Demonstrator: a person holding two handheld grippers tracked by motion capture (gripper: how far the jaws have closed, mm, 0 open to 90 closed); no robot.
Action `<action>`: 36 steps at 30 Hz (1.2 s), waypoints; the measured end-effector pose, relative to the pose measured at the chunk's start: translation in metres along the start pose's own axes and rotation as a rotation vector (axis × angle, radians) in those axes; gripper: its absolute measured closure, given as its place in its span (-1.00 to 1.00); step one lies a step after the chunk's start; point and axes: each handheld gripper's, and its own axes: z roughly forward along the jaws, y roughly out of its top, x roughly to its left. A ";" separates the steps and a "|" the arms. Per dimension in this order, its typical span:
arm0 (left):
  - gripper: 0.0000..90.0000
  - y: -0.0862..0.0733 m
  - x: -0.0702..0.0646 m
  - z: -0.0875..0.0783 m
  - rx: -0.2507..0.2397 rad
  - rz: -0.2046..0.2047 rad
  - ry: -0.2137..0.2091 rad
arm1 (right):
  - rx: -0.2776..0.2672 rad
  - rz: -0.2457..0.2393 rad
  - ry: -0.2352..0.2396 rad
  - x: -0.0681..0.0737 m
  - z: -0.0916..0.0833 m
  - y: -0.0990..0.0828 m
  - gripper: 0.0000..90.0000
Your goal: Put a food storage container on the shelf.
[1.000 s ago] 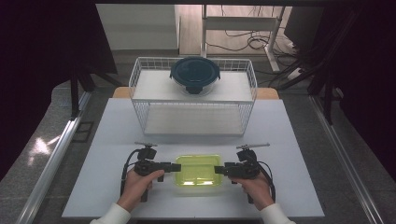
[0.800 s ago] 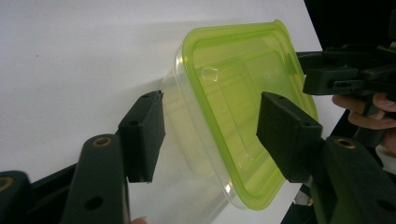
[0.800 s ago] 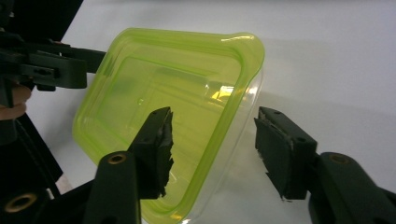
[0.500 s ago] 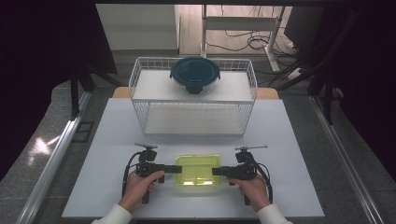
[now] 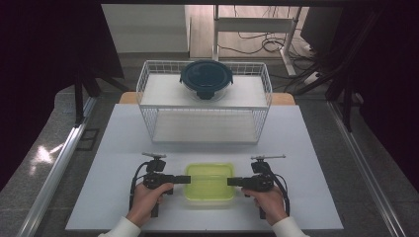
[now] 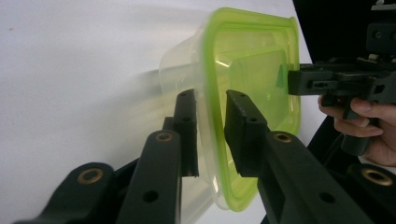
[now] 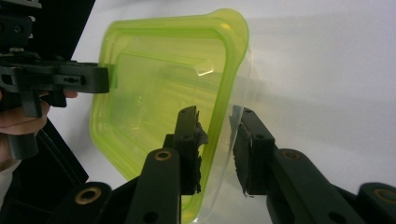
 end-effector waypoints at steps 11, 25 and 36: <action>0.72 0.000 -0.007 -0.009 -0.027 0.059 -0.016 | -0.042 -0.038 0.030 0.006 -0.012 0.001 0.72; 0.72 0.001 -0.024 -0.024 -0.068 0.138 -0.023 | -0.081 -0.080 0.042 0.015 -0.023 0.002 0.72; 0.72 0.002 -0.035 -0.039 -0.105 0.181 -0.025 | -0.123 -0.129 0.060 0.030 -0.034 0.005 0.72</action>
